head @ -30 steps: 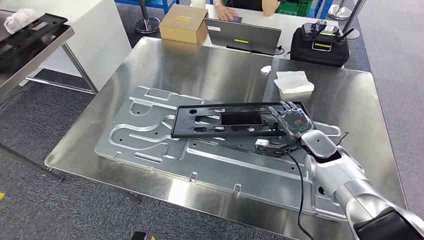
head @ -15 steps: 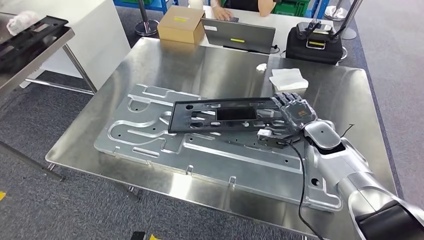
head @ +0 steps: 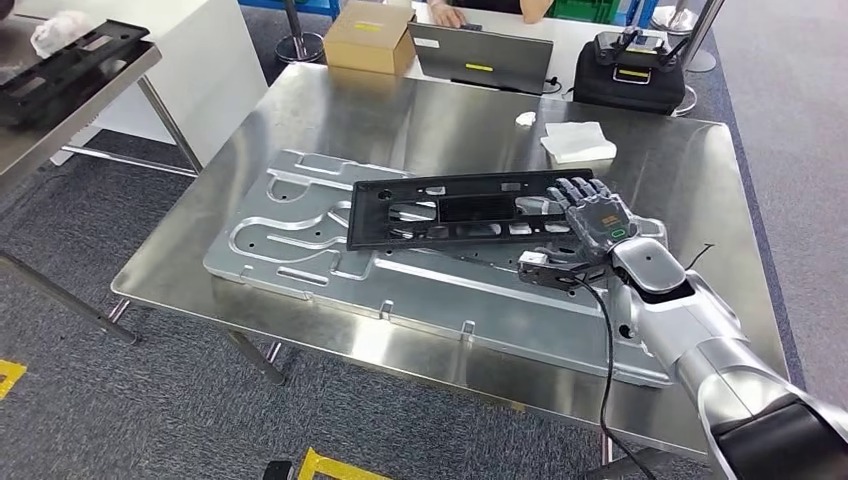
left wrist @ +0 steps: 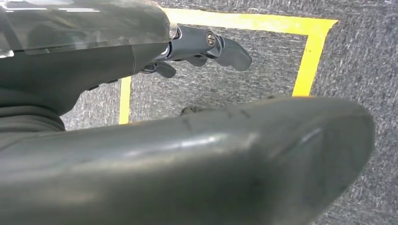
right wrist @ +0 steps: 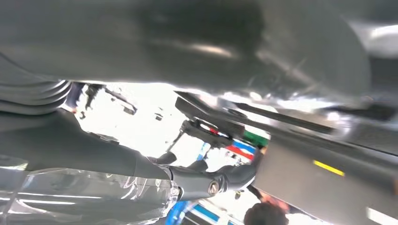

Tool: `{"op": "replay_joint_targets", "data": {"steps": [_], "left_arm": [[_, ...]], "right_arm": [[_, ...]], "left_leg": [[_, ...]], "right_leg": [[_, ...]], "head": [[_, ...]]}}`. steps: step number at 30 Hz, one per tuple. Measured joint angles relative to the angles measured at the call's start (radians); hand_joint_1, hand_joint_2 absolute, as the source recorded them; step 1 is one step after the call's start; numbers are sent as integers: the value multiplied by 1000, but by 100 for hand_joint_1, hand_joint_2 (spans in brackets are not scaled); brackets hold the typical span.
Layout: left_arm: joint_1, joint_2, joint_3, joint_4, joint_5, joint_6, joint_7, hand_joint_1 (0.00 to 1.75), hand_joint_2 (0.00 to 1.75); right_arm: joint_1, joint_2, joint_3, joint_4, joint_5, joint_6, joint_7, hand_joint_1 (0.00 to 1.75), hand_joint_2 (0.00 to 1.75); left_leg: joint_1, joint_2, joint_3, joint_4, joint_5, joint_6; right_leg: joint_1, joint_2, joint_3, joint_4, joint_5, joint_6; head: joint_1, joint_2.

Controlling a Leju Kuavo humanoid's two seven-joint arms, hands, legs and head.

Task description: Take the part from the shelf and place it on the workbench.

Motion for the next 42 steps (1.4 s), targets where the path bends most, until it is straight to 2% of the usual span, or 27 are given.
{"op": "replay_joint_targets", "data": {"steps": [2, 4, 6, 7, 8, 9, 11, 13, 14, 17, 19, 21, 22, 23, 25, 27, 29, 30, 32, 33, 34, 35, 37, 38, 39, 40, 42], "left_arm": [[0, -2, 1, 0, 6, 0, 0, 0, 0], [0, -4, 2, 0, 14, 1, 0, 0, 0], [0, -4, 4, 0, 16, 3, 0, 0, 0], [0, -4, 4, 0, 17, 5, 0, 0, 0], [1, -5, 5, 0, 17, 6, 0, 0, 0], [1, -6, 5, 0, 17, 9, 0, 0, 0], [0, -7, 5, 0, 18, 13, 1, 0, 0], [0, -8, 5, 0, 18, 17, 0, 0, 0], [-1, -9, 6, 0, 18, 19, -1, 0, 0], [1, -9, 6, 0, 21, 23, -4, 0, 0], [3, -8, 6, 0, 26, 26, -5, 0, 0], [4, -8, 6, 0, 30, 27, -5, 0, 0], [4, -7, 6, 0, 31, 27, -5, 0, 0], [4, -7, 6, 0, 31, 27, -4, 0, 0], [4, -5, 6, 0, 31, 28, -2, 0, 0], [4, -4, 6, 0, 31, 29, 0, 0, 0], [3, -4, 6, 0, 30, 29, -1, 0, 0], [3, -3, 6, 0, 30, 29, -1, 0, 0], [5, -2, 6, 0, 30, 27, -2, 0, 0], [5, -2, 6, 0, 30, 26, -2, 0, 0], [5, -2, 6, 0, 29, 25, -2, 0, 0], [4, -2, 6, 0, 29, 23, -2, 0, 0], [5, -2, 6, 0, 28, 19, -1, 0, 0], [5, -1, 5, 0, 28, 18, -1, 0, 0], [6, -1, 5, 0, 28, 18, 0, 0, 0], [6, -1, 4, 0, 27, 18, 2, 0, 0], [6, -2, 3, 0, 23, 18, 4, 0, 0]], "right_arm": [[-2, 3, -2, 4, 5, -7, -1, 0, 0], [-6, 4, -4, 8, 6, -18, -7, 0, 0], [-8, 7, -5, 8, 5, -28, -19, 0, 0], [-7, 9, -6, 7, 3, -32, -26, 0, 0], [-6, 12, -6, 4, -1, -36, -36, 0, 0], [-4, 15, -8, -1, -7, -39, -45, 0, 0], [-1, 25, -19, -24, -31, -46, -65, 0, 0], [7, 34, -37, -57, -62, -56, -86, 0, 0], [13, 38, -46, -74, -78, -63, -97, 0, 0], [47, 46, -72, -122, -126, -84, -125, 0, 0], [81, 49, -89, -161, -160, -98, -140, 0, 0], [121, 51, -103, -200, -183, -109, -147, 0, 0], [143, 51, -108, -217, -189, -112, -148, 0, 0], [165, 51, -111, -232, -193, -113, -148, 0, 0], [206, 49, -117, -259, -203, -115, -151, 0, 0], [240, 46, -124, -283, -218, -119, -157, 0, 0], [267, 40, -131, -305, -240, -128, -165, 0, 0], [280, 38, -136, -314, -253, -132, -168, 0, 0], [308, 27, -145, -329, -279, -140, -174, 0, 0], [323, 20, -150, -336, -290, -143, -177, 0, 0], [338, 12, -155, -344, -301, -146, -179, 0, 0], [356, 4, -162, -355, -312, -150, -182, 0, 0], [398, -9, -176, -384, -327, -158, -187, 0, 0], [424, -15, -184, -401, -331, -160, -187, 0, 0], [448, -19, -190, -417, -332, -162, -187, 0, 0], [472, -23, -197, -434, -332, -164, -185, 0, 0], [510, -28, -210, -469, -329, -169, -180, 0, 0]], "left_leg": [[4, 4, -4, -9, 20, 14], [7, 8, -16, -21, 43, 28], [3, 10, -41, -20, 62, 36], [2, 10, -55, -18, 70, 37], [1, 9, -69, -15, 79, 36], [0, 9, -83, -11, 87, 35], [-1, 9, -107, -2, 101, 30], [-3, 10, -122, 3, 114, 22], [-2, 10, -125, 3, 120, 17], [-1, 7, -130, 0, 131, 0], [1, 3, -150, 50, 69, -13], [9, 3, -177, 167, -35, -26], [14, 3, -184, 226, -67, -32], [18, 4, -180, 262, -76, -37], [26, 4, -128, 242, -39, -46], [31, 4, -27, 117, -12, -52], [28, 0, 42, 13, -27, -41], [24, -2, 50, -7, -35, -31], [20, 0, 38, -11, -23, -6], [20, 2, 30, -11, -12, 6], [20, 4, 21, -13, 0, 18], [19, 5, 9, -14, 12, 26], [13, 5, -20, -13, 35, 36], [8, 5, -35, -13, 46, 38], [4, 5, -49, -12, 56, 40], [-1, 5, -64, -11, 66, 41], [-10, 5, -87, -9, 85, 41]], "right_leg": [[-1, 1, -7, 6, -5, 12], [-1, 2, -32, 68, -69, 19], [-1, 2, -68, 190, -159, 22], [-1, 2, -76, 242, -184, 23], [-1, 2, -71, 266, -187, 23], [-1, 2, -47, 253, -172, 22], [2, 2, 42, 139, -135, 12], [10, 2, 114, 29, -128, 1], [14, 2, 127, 3, -132, -5], [12, -4, 122, -17, -107, -21], [5, -11, 107, -30, -80, -32], [3, -12, 81, -32, -56, -36], [3, -12, 66, -31, -45, -35], [2, -12, 52, -31, -35, -32], [-3, -12, 25, -28, -15, -23], [-8, -12, 1, -22, 3, -10], [-8, -11, -12, -17, 18, 5], [-7, -11, -14, -19, 27, 13], [-9, -11, -15, -24, 40, 28], [-11, -10, -22, -15, 26, 32], [-13, -10, -33, 8, -5, 35], [-13, -9, -50, 58, -56, 36], [-9, -7, -87, 196, -153, 36], [-6, -5, -97, 256, -176, 35], [-4, -4, -91, 283, -174, 32], [1, -4, -67, 275, -156, 25], [14, -3, 32, 164, -120, -1]], "head": [[0, 0], [1, 0], [1, 0], [1, 0], [1, 0], [1, 0], [1, 0], [0, 0], [0, 0], [0, 0], [0, 0], [0, 0], [0, 0], [0, 0], [0, 0], [0, 0], [0, 0], [0, 0], [1, 0], [1, 0], [1, 0], [1, 0], [1, 0], [1, 0], [1, 0], [1, 0], [1, 0]]}}
